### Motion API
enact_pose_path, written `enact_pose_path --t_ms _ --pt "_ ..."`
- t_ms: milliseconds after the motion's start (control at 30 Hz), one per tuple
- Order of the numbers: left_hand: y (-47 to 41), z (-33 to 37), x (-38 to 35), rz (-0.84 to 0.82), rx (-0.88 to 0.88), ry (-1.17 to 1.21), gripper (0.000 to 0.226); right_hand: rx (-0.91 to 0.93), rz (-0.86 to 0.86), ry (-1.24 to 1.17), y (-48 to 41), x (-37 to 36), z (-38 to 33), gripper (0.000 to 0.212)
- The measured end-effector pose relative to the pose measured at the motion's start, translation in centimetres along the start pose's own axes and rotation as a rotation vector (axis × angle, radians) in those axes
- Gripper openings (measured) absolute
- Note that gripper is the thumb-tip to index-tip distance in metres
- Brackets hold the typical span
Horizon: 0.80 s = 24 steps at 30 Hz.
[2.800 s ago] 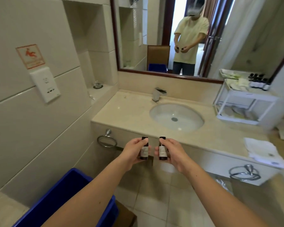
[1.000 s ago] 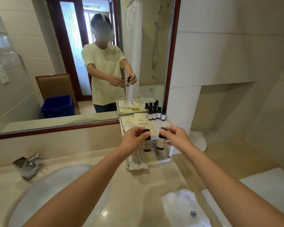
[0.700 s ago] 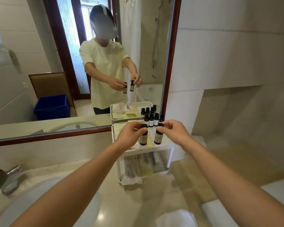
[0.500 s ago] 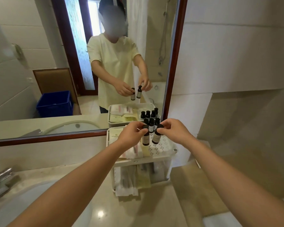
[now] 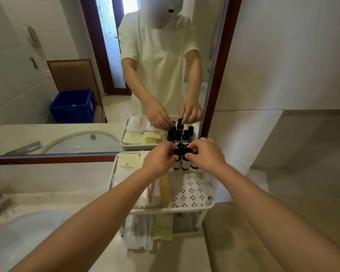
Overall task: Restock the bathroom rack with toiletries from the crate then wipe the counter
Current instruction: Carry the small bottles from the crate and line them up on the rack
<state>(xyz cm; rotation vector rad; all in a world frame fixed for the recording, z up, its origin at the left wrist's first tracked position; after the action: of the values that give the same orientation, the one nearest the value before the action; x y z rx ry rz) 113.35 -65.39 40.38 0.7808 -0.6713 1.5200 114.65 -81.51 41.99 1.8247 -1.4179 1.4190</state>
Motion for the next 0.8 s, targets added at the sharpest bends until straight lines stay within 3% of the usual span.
enact_pose_path --t_ms 800 --pt "-0.2 -0.6 -1.3 0.087 0.096 0.101 0.024 -0.003 0.040 -0.147 -0.9 -0.6 2.3 0.029"
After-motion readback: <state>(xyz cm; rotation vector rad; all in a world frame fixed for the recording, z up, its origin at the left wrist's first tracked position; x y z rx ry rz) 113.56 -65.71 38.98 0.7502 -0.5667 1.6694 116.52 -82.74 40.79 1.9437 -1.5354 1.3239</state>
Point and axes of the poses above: each hand's wrist, its own y-axis away from the middle knuckle, its own x-axis out of the back of the hand, z = x × y, the point moved 4 cm from there along -y, towards the middle knuckle, and after that the axes turned 15 degrees about x, right-handed, at the moved point
